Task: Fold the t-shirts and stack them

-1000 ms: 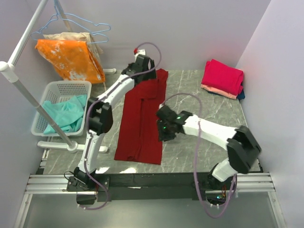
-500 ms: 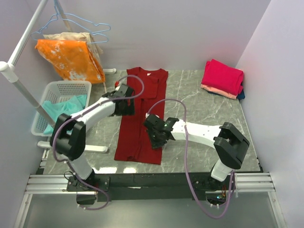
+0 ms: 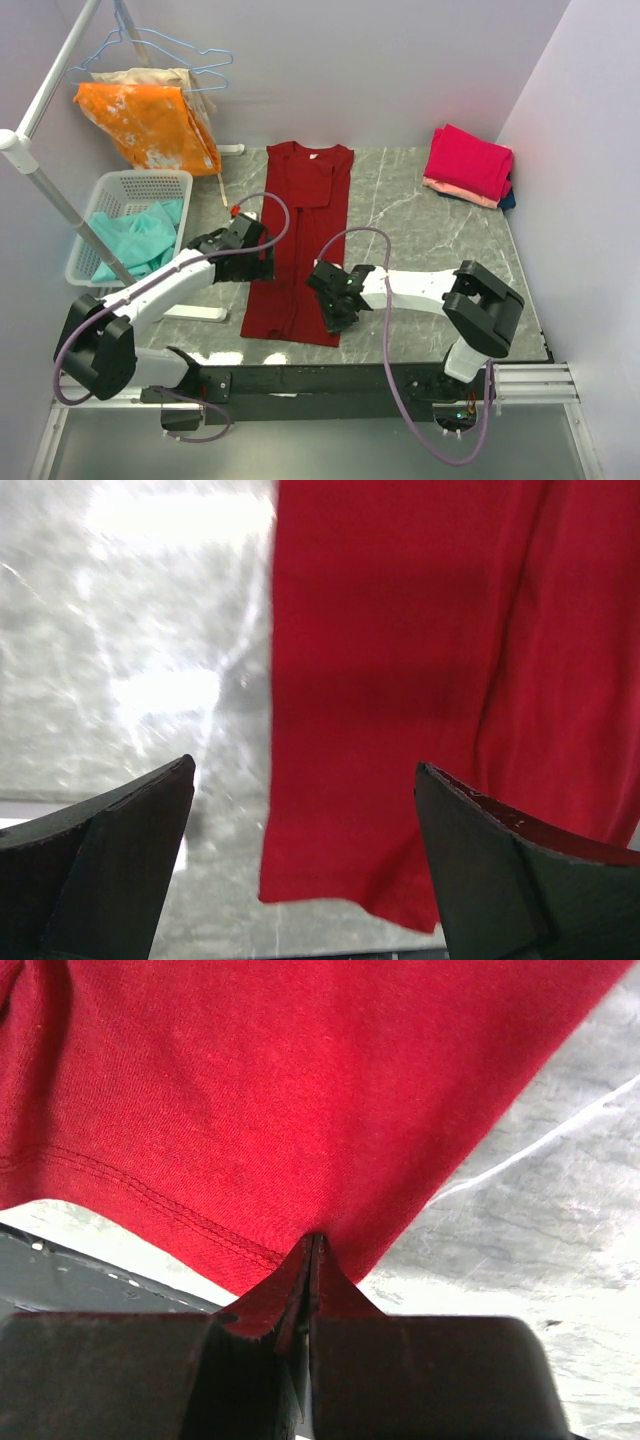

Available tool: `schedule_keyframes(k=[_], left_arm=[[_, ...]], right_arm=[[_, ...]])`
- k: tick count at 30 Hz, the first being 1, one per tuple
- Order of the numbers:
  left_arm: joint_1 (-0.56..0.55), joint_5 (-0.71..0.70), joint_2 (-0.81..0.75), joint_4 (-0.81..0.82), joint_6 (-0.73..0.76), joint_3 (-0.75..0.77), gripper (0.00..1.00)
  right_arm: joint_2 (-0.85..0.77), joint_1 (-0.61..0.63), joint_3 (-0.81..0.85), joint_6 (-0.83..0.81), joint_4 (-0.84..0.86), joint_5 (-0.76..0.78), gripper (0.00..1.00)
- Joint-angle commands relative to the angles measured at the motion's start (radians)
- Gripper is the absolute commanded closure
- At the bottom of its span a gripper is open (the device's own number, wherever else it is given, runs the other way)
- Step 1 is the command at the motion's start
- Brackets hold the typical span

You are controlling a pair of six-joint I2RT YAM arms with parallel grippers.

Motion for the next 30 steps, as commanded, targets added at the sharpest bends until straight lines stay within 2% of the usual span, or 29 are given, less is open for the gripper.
schedule_keyframes(k=[1,16,24,30], left_arm=[[-0.081,-0.005,-0.009,-0.024,-0.038,-0.009,0.04],[-0.391,-0.062,0.070,-0.139,-0.190,-0.017,0.05],[-0.457,-0.044,0.157,-0.269,-0.319,0.037,0.04],[-0.535,-0.044,0.267,-0.249,-0.368,0.089,0.04]], right_arm=[[0.005,0.011,-0.078,0.066,-0.006,-0.005,1.00],[0.061,-0.007,-0.157,0.173,-0.077,0.008,1.00],[0.009,-0.040,-0.217,0.178,-0.077,0.022,1.00],[-0.045,-0.058,-0.245,0.192,-0.091,0.044,1.00]])
